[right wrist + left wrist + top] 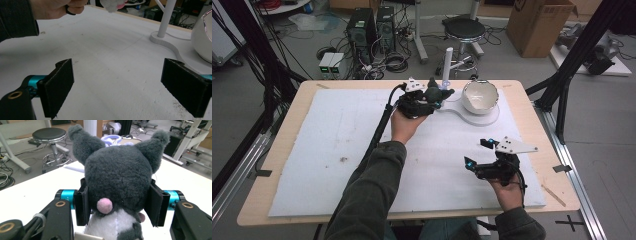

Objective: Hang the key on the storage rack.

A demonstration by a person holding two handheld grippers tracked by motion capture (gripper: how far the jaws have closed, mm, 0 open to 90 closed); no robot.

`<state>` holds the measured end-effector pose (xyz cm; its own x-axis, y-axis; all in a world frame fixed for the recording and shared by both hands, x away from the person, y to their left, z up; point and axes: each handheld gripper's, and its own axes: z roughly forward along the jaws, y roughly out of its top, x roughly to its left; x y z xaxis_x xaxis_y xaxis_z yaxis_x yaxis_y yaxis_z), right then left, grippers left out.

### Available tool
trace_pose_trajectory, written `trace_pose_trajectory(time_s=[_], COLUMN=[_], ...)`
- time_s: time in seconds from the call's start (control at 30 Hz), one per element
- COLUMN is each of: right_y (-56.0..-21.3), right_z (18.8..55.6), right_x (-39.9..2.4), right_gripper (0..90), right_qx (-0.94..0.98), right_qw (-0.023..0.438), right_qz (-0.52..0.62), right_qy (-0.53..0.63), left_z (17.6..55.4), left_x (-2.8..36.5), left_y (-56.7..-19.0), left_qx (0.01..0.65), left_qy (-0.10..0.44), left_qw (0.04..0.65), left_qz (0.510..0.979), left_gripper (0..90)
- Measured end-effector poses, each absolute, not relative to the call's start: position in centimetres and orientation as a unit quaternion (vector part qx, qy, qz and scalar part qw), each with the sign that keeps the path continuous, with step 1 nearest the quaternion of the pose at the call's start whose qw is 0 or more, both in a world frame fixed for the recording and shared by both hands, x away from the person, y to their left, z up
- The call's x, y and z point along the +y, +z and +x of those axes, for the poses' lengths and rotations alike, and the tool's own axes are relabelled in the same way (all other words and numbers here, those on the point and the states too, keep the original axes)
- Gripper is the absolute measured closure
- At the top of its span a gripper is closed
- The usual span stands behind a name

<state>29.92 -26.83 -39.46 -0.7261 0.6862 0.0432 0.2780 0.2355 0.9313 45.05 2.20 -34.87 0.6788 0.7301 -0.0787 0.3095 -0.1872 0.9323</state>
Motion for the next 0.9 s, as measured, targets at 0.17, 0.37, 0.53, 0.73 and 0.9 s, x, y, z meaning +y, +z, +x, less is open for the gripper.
trace_pose_trajectory(time_s=[0.17,0.37,0.53,0.73,0.9], right_y=[-39.5,-39.5,-39.5,-39.5,-39.5], right_z=[29.9,29.9,29.9,29.9,29.9], right_x=[-26.9,-26.8,-26.8,-26.8,-26.9], right_gripper=[10.5,10.6,10.5,10.5,10.5], right_qx=[0.761,0.762,0.762,0.762,0.761], right_qw=[0.189,0.19,0.189,0.189,0.189], right_qz=[0.319,0.319,0.318,0.317,0.318], right_qy=[0.532,0.531,0.532,0.533,0.533], left_z=[45.2,45.5,45.7,45.8,46.0], left_x=[2.1,2.1,2.2,2.1,1.9], left_y=[-35.1,-35.3,-35.5,-35.8,-36.1], left_qx=[0.354,0.359,0.367,0.369,0.372], left_qy=[0.198,0.199,0.201,0.201,0.2], left_qw=[0.53,0.526,0.523,0.516,0.511], left_qz=[0.745,0.745,0.742,0.746,0.749], left_gripper=[45.7,45.6,45.6,45.6,45.4])
